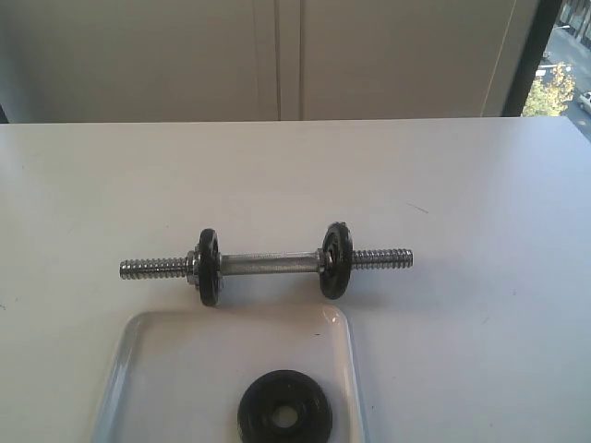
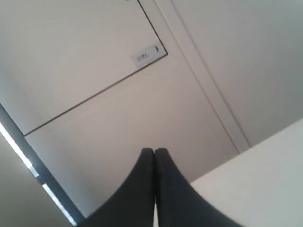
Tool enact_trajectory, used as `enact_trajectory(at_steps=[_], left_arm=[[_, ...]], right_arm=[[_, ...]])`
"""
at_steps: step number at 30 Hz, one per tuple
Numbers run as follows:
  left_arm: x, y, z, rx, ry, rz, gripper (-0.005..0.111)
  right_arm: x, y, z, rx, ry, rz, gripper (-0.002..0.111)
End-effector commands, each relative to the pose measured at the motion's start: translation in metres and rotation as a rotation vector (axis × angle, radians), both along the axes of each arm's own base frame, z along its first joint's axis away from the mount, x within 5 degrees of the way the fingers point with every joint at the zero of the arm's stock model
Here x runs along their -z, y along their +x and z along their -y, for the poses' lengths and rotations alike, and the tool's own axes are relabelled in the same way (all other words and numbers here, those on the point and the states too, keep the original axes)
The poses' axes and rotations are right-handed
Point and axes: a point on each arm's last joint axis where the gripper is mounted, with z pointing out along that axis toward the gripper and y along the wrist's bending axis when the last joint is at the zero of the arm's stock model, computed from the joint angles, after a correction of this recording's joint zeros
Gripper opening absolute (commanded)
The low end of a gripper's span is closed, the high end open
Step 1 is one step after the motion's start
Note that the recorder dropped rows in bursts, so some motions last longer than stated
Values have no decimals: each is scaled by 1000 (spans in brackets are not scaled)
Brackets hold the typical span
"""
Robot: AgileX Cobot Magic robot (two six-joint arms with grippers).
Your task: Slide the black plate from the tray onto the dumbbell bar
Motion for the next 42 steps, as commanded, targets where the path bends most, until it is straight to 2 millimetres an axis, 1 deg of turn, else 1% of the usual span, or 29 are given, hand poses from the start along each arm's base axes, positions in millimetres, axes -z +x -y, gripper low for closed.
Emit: enact_trajectory(at_steps=[1, 7, 15, 23, 26, 30, 36, 42], left_arm=[[2, 9, 0, -32, 112, -57, 0], [5, 12, 0, -44, 176, -72, 0], [11, 27, 7, 4, 193, -110, 0], [9, 48, 12, 28, 187, -189, 0], [10, 57, 12, 21, 139, -259, 0], [13, 71, 12, -9, 84, -396, 0], [18, 91, 21, -15, 130, -568, 0], [25, 113, 30, -71, 143, -804, 0]], right_arm=[[0, 0, 0, -4, -1, 12, 0], [0, 0, 0, -4, -1, 12, 0], [0, 0, 0, -4, -1, 12, 0], [0, 0, 0, -4, -1, 12, 0], [0, 0, 0, -4, -1, 12, 0], [0, 0, 0, -4, -1, 12, 0], [0, 0, 0, -4, -1, 12, 0], [0, 0, 0, -4, -1, 12, 0]])
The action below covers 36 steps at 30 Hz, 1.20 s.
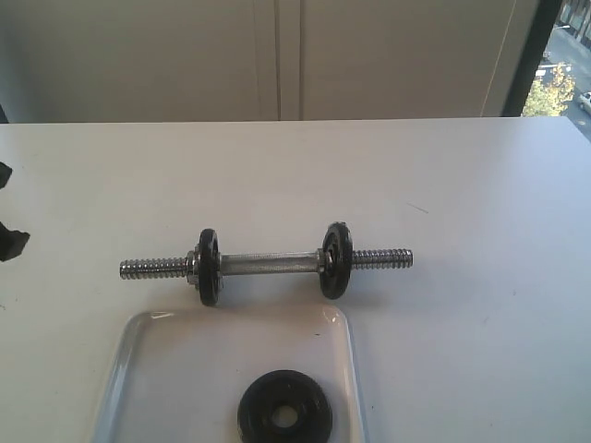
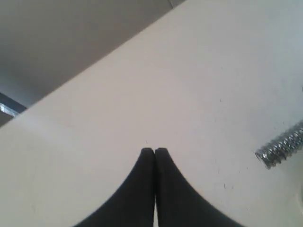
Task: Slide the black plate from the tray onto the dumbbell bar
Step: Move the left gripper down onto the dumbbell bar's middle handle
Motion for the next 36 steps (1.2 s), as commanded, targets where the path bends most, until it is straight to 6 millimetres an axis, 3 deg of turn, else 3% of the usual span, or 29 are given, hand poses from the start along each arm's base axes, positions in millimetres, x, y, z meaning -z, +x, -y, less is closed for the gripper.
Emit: enact_trajectory(at_steps=[1, 7, 12, 15, 17, 26, 31, 36], left_arm=[[4, 15, 7, -52, 26, -174, 0], [12, 33, 41, -8, -29, -390, 0], [17, 34, 100, 330, -41, -620, 0], [2, 48, 128, 524, -82, -711, 0], [-7, 61, 141, 565, -102, -725, 0], [-15, 89, 177, 729, -30, -826, 0], [-10, 100, 206, 780, 18, -800, 0], [5, 110, 218, 843, 159, -754, 0]], right_arm=[[0, 0, 0, -4, -3, 12, 0], [0, 0, 0, -4, -3, 12, 0], [0, 0, 0, -4, -3, 12, 0], [0, 0, 0, -4, -3, 12, 0], [0, 0, 0, -4, -3, 12, 0], [0, 0, 0, -4, -3, 12, 0], [0, 0, 0, -4, -3, 12, 0], [0, 0, -1, -28, -2, 12, 0]])
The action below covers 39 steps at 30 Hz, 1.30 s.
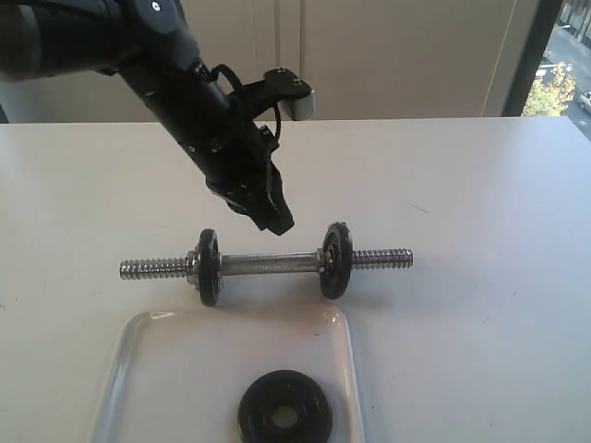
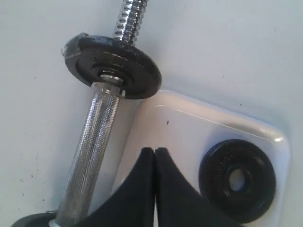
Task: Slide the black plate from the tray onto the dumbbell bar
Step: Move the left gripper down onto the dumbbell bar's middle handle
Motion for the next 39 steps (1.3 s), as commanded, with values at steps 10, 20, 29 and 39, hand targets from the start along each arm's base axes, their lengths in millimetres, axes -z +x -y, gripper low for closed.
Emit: enact_trajectory(at_steps=[10, 20, 29, 39], left_arm=[[30, 5, 28, 398, 83, 265, 19], [55, 16, 36, 369, 93, 276, 66], [82, 26, 42, 343, 103, 266, 66], [103, 34, 48, 308, 94, 269, 66]], right_arm=[[0, 0, -2, -34, -2, 12, 0], [0, 0, -2, -43, -2, 12, 0], [0, 0, -2, -43, -2, 12, 0], [0, 0, -2, -43, -2, 12, 0]])
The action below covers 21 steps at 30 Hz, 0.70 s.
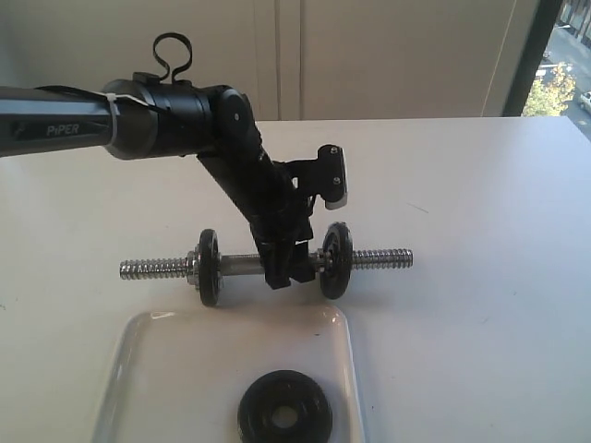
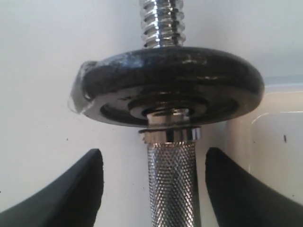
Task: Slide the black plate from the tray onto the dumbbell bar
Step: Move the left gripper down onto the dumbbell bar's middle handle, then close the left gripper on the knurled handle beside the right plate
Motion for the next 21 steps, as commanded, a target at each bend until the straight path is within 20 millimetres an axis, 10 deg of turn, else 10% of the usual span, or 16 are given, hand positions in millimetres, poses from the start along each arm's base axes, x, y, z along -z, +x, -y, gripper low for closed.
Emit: enact_trajectory(at_steps=[1, 21], left_arm=[[13, 0, 4, -7, 1, -40, 66], [18, 3, 6, -19, -7, -31, 63]], right_arm=[[0, 0, 0, -5, -2, 12, 0], [0, 0, 0, 1, 23, 8, 0]])
